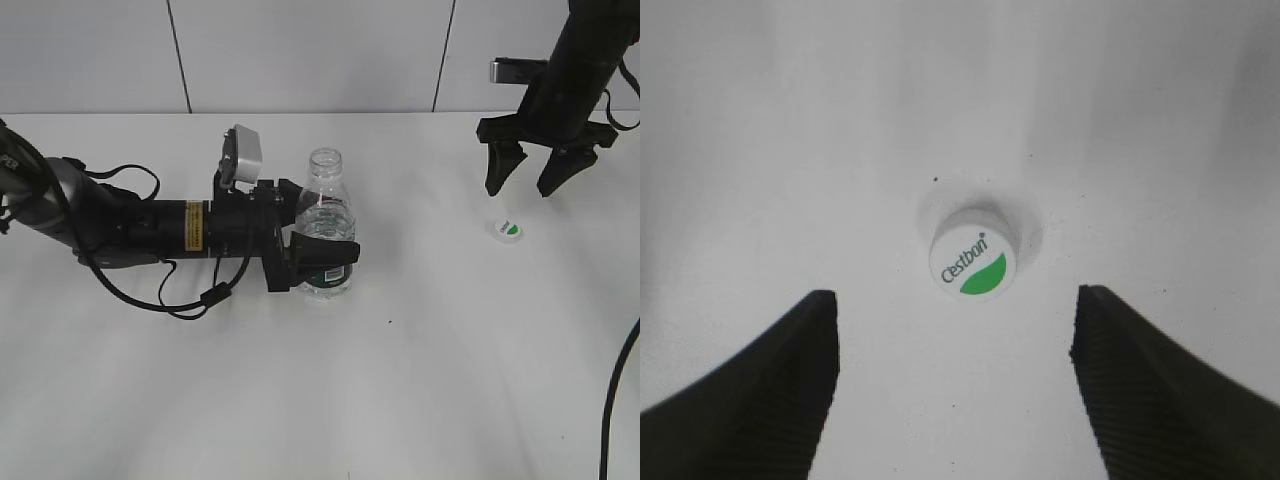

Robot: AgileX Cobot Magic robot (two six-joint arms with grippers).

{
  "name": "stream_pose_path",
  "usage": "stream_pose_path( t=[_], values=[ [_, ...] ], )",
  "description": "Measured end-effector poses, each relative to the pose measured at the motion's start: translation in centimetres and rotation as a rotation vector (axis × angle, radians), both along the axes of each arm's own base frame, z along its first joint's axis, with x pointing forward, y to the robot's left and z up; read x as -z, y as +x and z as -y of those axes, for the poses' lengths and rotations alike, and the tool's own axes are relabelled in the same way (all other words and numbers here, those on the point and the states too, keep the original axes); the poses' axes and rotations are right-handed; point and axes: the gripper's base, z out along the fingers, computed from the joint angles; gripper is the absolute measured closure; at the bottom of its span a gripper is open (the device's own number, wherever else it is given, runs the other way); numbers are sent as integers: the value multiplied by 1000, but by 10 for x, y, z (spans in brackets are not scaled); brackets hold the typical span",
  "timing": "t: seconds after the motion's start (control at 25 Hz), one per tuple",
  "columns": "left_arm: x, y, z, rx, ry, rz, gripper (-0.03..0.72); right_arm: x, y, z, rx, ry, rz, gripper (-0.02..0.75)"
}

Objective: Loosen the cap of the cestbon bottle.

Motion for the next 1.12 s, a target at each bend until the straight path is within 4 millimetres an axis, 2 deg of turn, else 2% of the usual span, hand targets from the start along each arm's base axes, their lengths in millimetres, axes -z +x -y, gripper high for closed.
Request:
stream_pose_path(
  t=[0.16, 0.32, 0.88, 1.12],
  values=[
    [-2, 3, -9, -9, 6, -39, 149, 0, 0, 0, 0, 0, 0, 183],
    [-18, 3, -10, 7, 5, -48, 149, 0, 0, 0, 0, 0, 0, 183],
    [-87, -2, -10, 42, -23, -7, 149, 0, 0, 0, 0, -1, 0, 183],
    [-127, -7, -14, 38, -49, 82, 149, 0, 0, 0, -1, -1, 0, 183]
  ],
)
